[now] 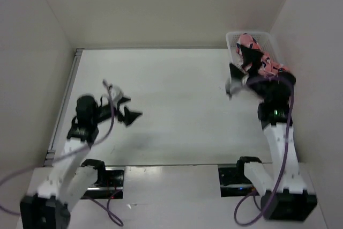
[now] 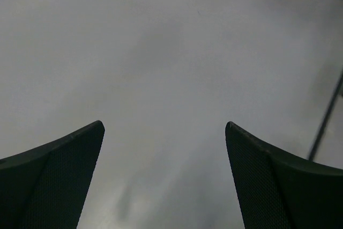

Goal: Fold and stack the shorts
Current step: Grab the shorts from the pile

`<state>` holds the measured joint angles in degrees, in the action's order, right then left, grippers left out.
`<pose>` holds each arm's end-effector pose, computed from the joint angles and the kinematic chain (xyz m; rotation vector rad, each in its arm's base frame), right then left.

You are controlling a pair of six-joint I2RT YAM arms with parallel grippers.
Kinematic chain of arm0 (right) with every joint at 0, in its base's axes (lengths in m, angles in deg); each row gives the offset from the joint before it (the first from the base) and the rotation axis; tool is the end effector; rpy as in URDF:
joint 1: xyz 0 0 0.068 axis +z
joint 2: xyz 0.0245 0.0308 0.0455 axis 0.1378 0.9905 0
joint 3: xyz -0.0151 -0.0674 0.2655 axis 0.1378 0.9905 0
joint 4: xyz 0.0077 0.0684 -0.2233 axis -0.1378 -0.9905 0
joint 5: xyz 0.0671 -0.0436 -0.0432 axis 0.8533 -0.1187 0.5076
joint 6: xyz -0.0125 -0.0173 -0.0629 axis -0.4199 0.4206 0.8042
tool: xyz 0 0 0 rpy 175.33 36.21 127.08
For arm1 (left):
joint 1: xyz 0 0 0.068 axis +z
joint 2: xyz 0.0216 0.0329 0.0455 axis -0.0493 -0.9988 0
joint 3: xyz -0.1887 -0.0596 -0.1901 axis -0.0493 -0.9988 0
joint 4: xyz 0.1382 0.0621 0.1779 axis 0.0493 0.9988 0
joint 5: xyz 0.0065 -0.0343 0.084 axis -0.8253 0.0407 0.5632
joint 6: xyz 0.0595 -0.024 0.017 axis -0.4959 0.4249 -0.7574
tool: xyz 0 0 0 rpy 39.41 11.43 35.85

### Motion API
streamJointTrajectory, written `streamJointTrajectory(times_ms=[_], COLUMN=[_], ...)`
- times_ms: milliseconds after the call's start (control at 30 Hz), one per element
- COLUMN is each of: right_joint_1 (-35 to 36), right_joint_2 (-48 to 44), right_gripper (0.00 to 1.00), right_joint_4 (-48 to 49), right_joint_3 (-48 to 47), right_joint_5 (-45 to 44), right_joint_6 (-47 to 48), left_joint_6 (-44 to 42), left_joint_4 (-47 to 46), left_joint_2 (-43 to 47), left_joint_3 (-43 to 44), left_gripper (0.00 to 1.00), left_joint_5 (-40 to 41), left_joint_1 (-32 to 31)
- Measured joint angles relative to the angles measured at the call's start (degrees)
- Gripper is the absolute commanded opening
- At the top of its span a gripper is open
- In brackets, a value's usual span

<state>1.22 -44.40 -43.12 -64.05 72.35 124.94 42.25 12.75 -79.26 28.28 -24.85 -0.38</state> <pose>0.1527 0.0233 0.3790 -1.4337 0.5706 -0.6563 0.1272 -0.0465 0.2524 0.6669 1.5871 -0.7635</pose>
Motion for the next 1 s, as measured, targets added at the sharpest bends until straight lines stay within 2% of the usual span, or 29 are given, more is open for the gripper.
streamJointTrajectory(times_ms=[67,100,200,300,400,500,667,833,1000], right_joint_1=[3.8,5.4,4.7,2.6,0.3,-1.5,-3.5,-4.9,-7.1], right_joint_2=[12.0,18.3,34.7,45.4,56.9,63.2,66.6,67.8,68.7], right_gripper=[0.98,0.98,0.98,0.98,0.98,0.98,0.98,0.98,0.98], right_joint_4=[2.7,3.8,4.2,-2.2,-9.7,-14.1,-16.5,-16.2,-15.1], right_joint_3=[-10.4,-16.3,-28.0,-33.8,-41.5,-43.2,-43.4,-43.7,-41.9], right_joint_5=[-10.5,-17.1,-30.1,-37.1,-41.8,-45.8,-51.8,-57.0,-58.4], right_joint_6=[-13.3,-20.5,-39.3,-51.9,-63.9,-71.5,-77.5,-78.4,-77.8], left_joint_6=[0.2,0.0,-0.1,-0.1,0.0,-0.1,-0.1,-0.1,-0.1], left_joint_4=[-0.4,-2.1,-1.2,11.1,22.1,30.0,38.4,39.0,39.8], left_joint_2=[-18.4,-24.8,-44.1,-60.5,-73.4,-81.4,-83.8,-83.6,-83.5], left_joint_3=[16.5,23.2,42.0,58.4,70.2,74.3,74.6,75.7,75.4], left_gripper=[1.00,1.00,1.00,1.00,1.00,1.00,1.00,1.00,1.00], left_joint_5=[9.1,12.5,24.1,29.2,28.7,26.4,23.9,23.7,24.5], left_joint_1=[-4.7,-6.1,-8.5,-9.0,-8.9,-8.8,-9.2,-10.3,-11.1])
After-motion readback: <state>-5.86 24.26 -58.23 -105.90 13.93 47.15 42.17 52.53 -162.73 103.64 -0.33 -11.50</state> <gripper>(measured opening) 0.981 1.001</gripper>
